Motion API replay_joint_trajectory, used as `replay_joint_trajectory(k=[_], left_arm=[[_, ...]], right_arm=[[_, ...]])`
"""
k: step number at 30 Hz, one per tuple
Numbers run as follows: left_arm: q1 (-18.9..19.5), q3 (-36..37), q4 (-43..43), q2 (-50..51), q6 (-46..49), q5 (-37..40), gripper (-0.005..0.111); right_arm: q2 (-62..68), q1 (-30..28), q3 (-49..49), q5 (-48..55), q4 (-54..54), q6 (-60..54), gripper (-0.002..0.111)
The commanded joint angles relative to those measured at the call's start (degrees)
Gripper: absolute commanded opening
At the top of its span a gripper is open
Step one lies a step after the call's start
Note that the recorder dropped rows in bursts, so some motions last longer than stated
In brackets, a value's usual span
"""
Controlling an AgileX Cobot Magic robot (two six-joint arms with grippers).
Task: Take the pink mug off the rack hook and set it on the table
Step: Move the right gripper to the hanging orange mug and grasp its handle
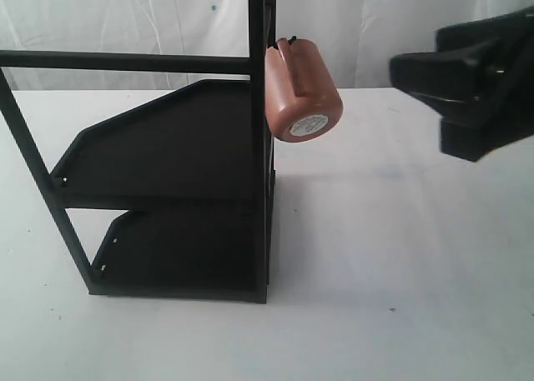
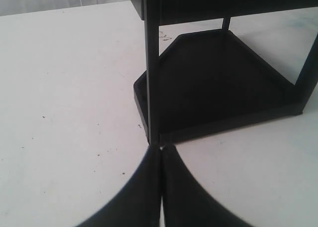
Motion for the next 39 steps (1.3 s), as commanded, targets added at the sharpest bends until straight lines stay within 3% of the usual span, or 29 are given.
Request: replay_joint_trajectory(k=[1, 8, 12, 32, 35, 39], left_arm=[[0.2, 0.3, -0.4, -0.2, 0.0, 0.3, 0.000], [0.2, 0.3, -0.4, -0.2, 0.0, 0.3, 0.000], [0.2, 0.3, -0.4, -0.2, 0.0, 0.3, 0.000], [0.2, 0.3, -0.4, -0.2, 0.0, 0.3, 0.000], [0.2, 0.3, -0.4, -0.2, 0.0, 0.3, 0.000], [0.2, 0.3, -0.4, -0.2, 0.0, 0.3, 0.000]], right_arm=[[10.9, 2.7, -2.0, -0.4, 19.5, -23.3, 0.051], [21.7, 9.2, -8.8, -3.6, 22.2, -29.5, 0.051], [25.0, 11.6, -10.9, -11.1, 22.3, -29.0, 0.051], [33.4, 11.8, -14.3, -12.7, 26.0, -26.7, 0.051], [33.7, 11.8, -14.3, -12.7, 26.0, -26.7, 0.045], [33.7, 11.8, -14.3, -13.5, 26.0, -26.7, 0.029]])
